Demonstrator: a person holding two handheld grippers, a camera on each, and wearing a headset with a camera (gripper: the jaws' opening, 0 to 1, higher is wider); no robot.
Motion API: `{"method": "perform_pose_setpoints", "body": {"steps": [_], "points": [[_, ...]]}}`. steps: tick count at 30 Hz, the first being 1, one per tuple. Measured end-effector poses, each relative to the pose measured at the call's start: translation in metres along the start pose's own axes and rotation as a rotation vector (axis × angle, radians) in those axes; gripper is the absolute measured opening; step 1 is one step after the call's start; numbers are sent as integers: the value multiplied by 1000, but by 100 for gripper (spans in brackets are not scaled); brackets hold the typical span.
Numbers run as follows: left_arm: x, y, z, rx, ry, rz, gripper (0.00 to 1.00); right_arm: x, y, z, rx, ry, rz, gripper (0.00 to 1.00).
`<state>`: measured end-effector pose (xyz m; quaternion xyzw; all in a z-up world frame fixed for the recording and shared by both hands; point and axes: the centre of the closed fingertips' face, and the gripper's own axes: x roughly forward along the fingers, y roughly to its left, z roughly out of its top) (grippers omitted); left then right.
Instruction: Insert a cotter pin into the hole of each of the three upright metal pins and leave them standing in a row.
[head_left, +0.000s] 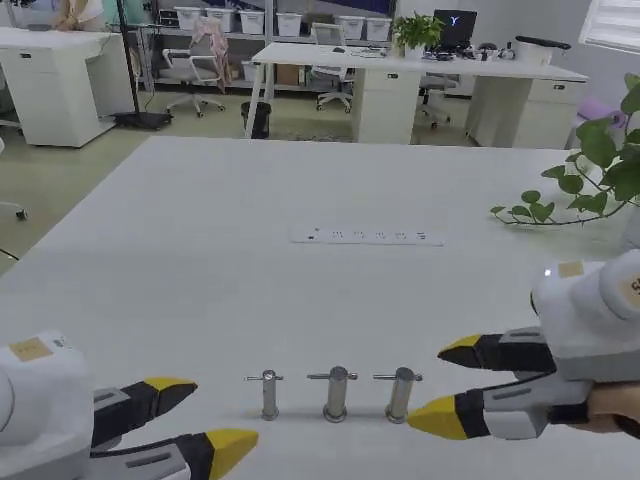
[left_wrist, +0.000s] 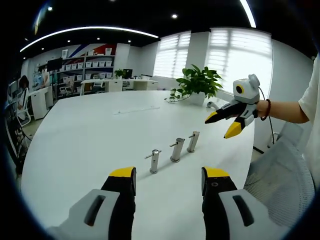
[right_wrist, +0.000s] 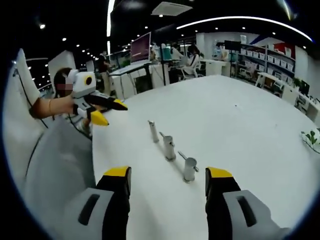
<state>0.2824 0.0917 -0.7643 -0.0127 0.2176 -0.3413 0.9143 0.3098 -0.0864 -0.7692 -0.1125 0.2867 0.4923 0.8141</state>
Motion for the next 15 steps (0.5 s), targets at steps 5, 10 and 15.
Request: {"method": "perform_pose_setpoints", "body": {"steps": [5, 10, 15], "points": [[-11, -1, 3, -4, -16, 29, 55, -9, 7, -2, 47, -41, -46, 68], [-20, -1, 6, 11, -32, 66, 61, -14, 16, -9, 76, -48, -84, 74], [-23, 1, 3, 4, -29, 92, 69, -15, 21, -14, 85, -55, -129, 79]]}}
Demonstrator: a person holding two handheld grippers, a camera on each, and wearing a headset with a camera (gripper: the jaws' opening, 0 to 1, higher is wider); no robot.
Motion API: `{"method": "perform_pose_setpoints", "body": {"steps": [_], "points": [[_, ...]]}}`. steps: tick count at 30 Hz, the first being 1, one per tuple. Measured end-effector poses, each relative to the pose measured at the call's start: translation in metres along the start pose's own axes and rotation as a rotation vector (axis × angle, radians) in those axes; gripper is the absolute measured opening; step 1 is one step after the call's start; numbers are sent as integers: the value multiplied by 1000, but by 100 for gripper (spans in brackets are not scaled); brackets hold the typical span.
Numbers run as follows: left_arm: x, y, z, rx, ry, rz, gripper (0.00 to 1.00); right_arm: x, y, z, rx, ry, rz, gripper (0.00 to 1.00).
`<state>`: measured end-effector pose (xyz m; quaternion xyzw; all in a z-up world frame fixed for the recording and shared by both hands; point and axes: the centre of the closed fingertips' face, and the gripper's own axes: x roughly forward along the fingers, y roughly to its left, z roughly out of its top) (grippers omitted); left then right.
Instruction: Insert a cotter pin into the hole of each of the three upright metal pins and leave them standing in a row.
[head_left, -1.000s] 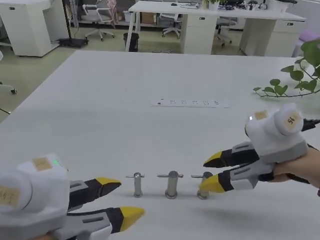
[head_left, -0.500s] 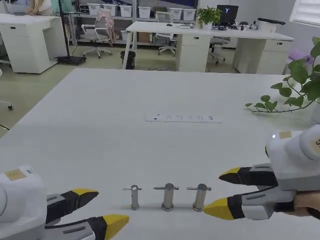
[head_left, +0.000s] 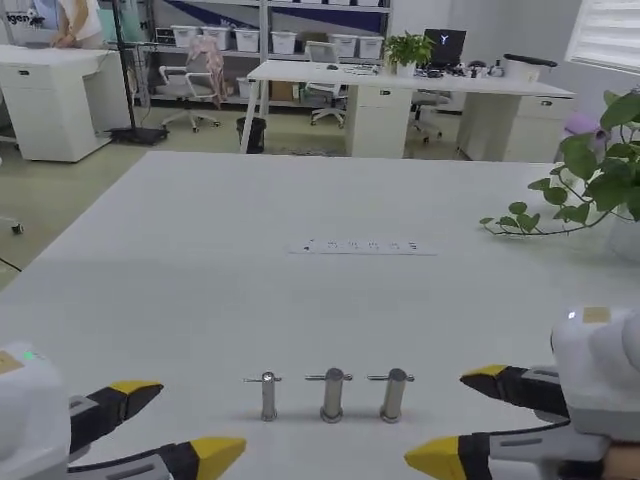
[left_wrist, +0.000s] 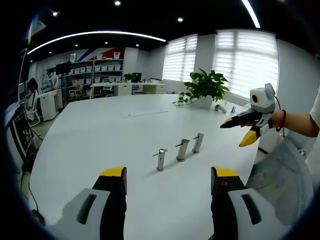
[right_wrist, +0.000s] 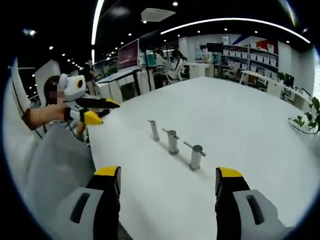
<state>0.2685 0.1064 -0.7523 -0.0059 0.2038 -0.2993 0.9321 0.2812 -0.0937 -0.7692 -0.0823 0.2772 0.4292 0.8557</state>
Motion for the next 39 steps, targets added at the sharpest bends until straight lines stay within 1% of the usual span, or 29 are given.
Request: {"method": "perform_pose_setpoints", "body": {"steps": [1, 2, 3, 4, 5, 6, 7, 10, 15, 16, 19, 23, 26, 28, 30, 34, 39], "points": [[0, 0, 1, 0, -7, 6, 71, 0, 1, 0, 9, -6, -4, 80], [0, 2, 6, -20, -51, 17, 73, 0, 2, 0, 21, -15, -11, 81], [0, 2, 6, -49, -67, 18, 75, 0, 2, 2, 31, -27, -21, 82], [0, 2, 3, -59, -49, 14, 77, 0, 2, 3, 37, -40, -30, 82], [1, 2, 1, -45, -26, 17, 77, 0, 2, 3, 39, -43, -37, 83], [0, 3, 0, -21, -19, 30, 77, 0, 2, 2, 41, -43, -54, 83], [1, 5, 0, 6, -17, 45, 78, 0, 2, 2, 37, -42, -63, 84], [1, 6, 2, -23, -26, 45, 81, 1, 3, 3, 58, -61, -78, 88], [3, 8, 5, -35, -37, 66, 87, 1, 4, 7, 78, -99, -108, 90], [4, 8, 6, -36, -40, 66, 88, 1, 4, 6, 81, -100, -109, 91], [7, 6, 5, -36, -31, 71, 93, 1, 6, 5, 90, -105, -112, 92], [10, 3, 3, -12, -9, 80, 99, 1, 7, 3, 82, -99, -110, 95], [10, 1, 3, -9, -11, 85, 99, 1, 9, 2, 75, -94, -106, 98], [10, 1, 6, -20, -35, 85, 99, 1, 11, 2, 77, -96, -100, 100], [10, -1, 5, -25, -29, 84, 99, 2, 13, 2, 80, -98, -99, 100], [9, 1, 4, -21, -23, 99, 99, 2, 13, 3, 97, -116, -104, 100], [9, 2, 4, -31, -29, 102, 99, 1, 14, 4, 98, -127, -104, 100]]}}
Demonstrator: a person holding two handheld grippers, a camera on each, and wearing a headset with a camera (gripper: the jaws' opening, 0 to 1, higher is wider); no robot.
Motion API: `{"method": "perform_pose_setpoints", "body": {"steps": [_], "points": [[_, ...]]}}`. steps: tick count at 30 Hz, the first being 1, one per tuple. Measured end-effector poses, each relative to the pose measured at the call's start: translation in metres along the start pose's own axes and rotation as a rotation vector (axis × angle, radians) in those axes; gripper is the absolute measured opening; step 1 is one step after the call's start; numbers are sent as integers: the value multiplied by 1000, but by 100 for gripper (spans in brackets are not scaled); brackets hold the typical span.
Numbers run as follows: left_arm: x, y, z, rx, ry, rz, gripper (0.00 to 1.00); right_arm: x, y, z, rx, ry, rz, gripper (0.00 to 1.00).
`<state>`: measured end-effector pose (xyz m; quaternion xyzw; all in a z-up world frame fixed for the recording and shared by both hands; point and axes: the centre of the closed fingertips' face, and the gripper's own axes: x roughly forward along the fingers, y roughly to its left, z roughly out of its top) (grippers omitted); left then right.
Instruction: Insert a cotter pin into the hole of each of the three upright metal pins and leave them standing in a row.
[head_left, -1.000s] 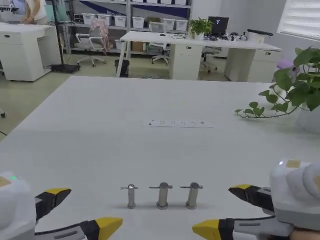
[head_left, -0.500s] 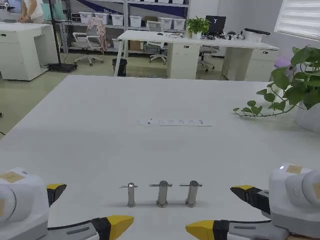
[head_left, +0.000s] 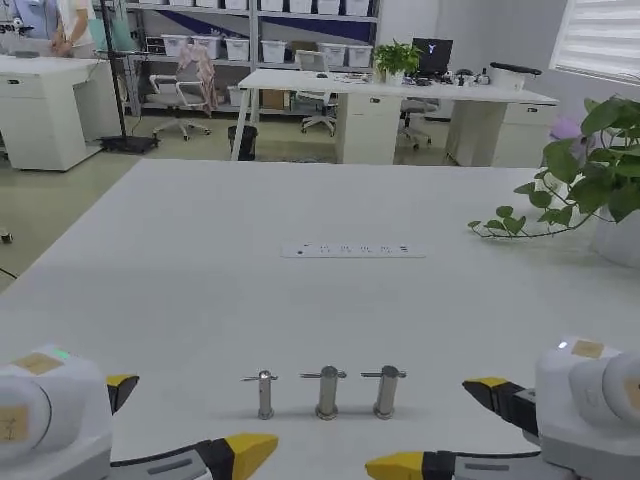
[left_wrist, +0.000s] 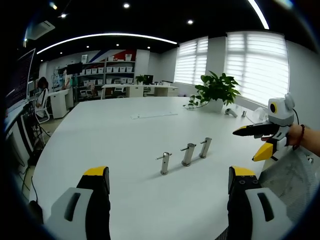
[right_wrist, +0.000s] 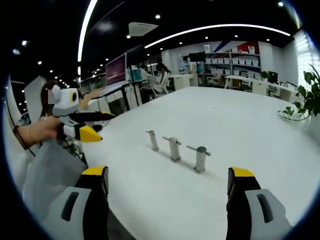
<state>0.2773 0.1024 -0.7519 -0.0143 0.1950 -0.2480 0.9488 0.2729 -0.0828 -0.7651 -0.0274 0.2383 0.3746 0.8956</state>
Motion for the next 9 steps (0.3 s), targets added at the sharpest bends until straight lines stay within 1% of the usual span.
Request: {"method": "perform_pose_setpoints", "body": {"steps": [5, 9], "points": [[0, -2, -5, 16, 25, -4, 99, -1, 0, 0, 4, -2, -1, 100], [0, -3, -7, 17, 26, -8, 99, -3, 0, -2, -3, 1, -8, 100]]}}
